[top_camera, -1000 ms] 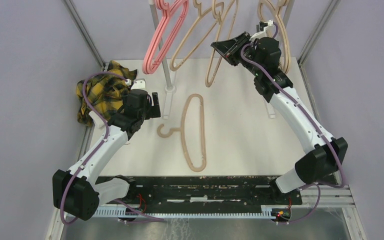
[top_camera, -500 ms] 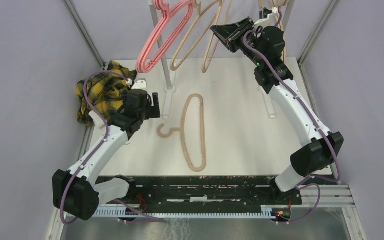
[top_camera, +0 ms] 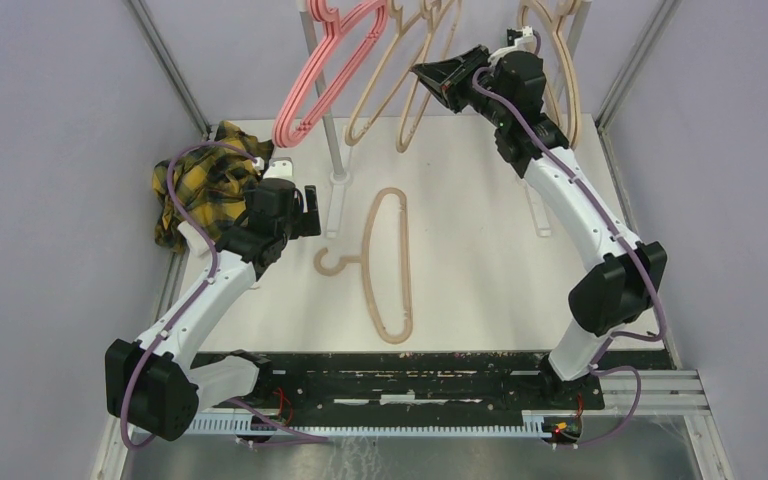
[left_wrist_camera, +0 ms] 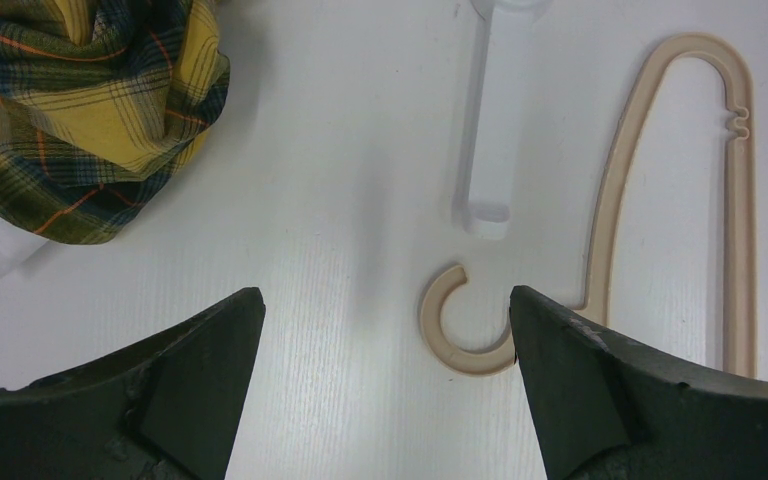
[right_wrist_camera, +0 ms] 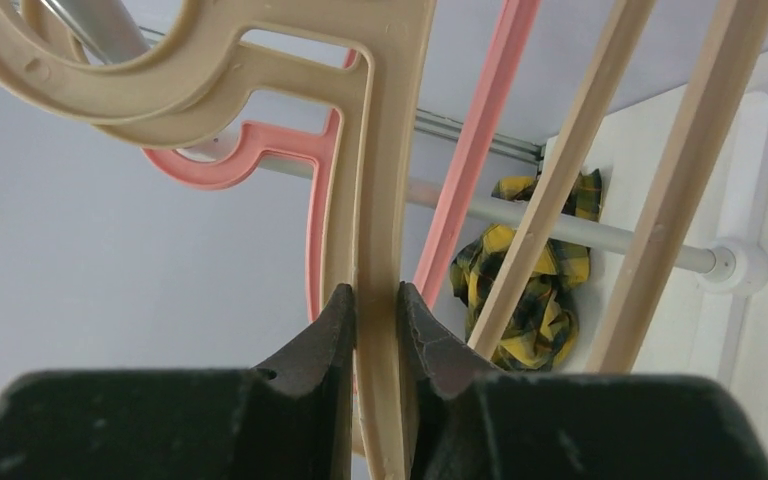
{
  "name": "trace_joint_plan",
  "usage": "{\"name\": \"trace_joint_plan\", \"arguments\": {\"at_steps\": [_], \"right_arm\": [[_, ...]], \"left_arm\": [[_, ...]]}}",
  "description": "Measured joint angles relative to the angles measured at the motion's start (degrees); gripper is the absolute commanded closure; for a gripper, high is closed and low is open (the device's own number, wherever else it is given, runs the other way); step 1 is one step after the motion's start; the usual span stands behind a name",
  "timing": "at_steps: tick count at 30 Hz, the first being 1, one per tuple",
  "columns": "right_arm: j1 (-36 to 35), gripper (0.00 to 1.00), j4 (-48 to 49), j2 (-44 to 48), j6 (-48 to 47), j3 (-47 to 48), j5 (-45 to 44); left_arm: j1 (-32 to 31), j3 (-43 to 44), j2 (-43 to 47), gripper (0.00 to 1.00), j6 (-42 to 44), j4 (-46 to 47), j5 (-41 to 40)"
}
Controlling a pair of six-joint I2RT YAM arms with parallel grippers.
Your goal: Organize the hangers
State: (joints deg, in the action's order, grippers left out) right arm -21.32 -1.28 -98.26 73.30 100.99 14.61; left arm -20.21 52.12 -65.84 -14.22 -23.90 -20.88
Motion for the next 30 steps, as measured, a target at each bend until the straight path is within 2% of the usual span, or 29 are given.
{"name": "trace_joint_plan", "arguments": {"at_steps": [15,18,24,30], "right_arm": [[-6.7,0.79,-3.1,-5.9,-1.9,7.8,-1.3],[-6.8,0.70,-3.0,-5.9,-2.1,7.8,-1.6],[-7.1,0.36,-5.9,-5.8,-4.2,7.0,-1.1],[-7.5,0.19,-11.1,-3.5,-9.5,3.2,-2.9]], "left_arm": [[0.0,0.0,0.0,0.01,0.0,0.0,0.0],[0.0,0.0,0.1,0.01,0.0,0.0,0.0],[0.0,0.0,0.2,0.01,0.0,0.0,-0.1],[0.0,0.0,0.3,0.01,0.0,0.0,-0.1]]}}
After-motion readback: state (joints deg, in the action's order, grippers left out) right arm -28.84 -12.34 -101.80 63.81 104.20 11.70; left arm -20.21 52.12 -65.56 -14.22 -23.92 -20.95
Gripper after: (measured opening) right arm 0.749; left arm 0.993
